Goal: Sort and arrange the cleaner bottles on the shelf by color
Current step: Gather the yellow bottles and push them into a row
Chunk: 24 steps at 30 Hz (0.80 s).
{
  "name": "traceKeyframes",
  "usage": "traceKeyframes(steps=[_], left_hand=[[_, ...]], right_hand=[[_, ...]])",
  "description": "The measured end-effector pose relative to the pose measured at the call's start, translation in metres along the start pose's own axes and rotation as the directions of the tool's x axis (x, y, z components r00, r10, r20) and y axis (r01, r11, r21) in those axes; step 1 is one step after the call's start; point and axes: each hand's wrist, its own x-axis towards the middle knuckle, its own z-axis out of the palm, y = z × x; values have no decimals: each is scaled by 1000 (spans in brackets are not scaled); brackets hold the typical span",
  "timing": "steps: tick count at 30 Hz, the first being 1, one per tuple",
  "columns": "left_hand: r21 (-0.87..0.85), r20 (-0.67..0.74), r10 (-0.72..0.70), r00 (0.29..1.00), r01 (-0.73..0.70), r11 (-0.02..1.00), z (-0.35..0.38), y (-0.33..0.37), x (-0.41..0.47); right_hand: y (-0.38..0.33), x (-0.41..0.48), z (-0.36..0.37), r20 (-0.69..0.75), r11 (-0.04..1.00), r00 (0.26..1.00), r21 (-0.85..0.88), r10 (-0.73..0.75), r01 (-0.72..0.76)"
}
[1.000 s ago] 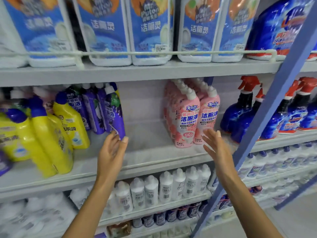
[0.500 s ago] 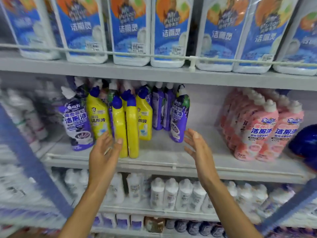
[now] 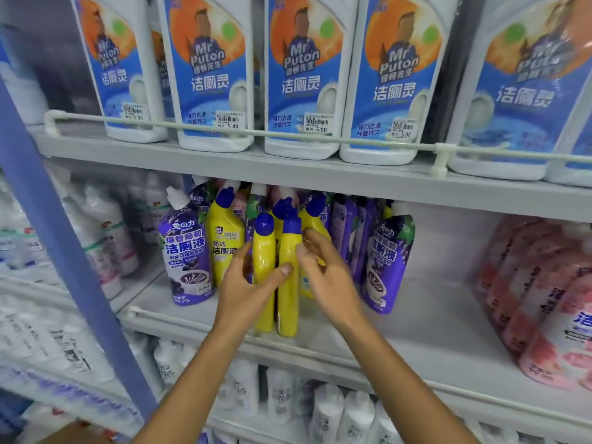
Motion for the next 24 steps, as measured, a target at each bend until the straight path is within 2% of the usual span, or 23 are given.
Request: traceKeyframes(steps=[2, 8, 13, 19, 24], left_hand=[[-20, -9, -10, 1000, 10, 1000, 1, -5, 1], [-72, 51, 35, 998, -32, 997, 7, -15, -2], [-126, 41, 83, 996, -77, 989, -3, -20, 1], [-177, 39, 116, 993, -107, 978, -20, -20, 0], [-174, 15, 143, 990, -138, 975, -48, -17, 5]], right_hand=[[12, -7, 17, 2, 1000, 1000, -24, 0, 0], [26, -18, 46, -49, 997, 999, 81, -7, 11], [31, -14, 56, -87, 985, 996, 172, -3, 18], [22, -16, 69, -93, 962, 995, 267, -36, 59], [6, -10, 94, -85, 956, 992, 272, -93, 113]])
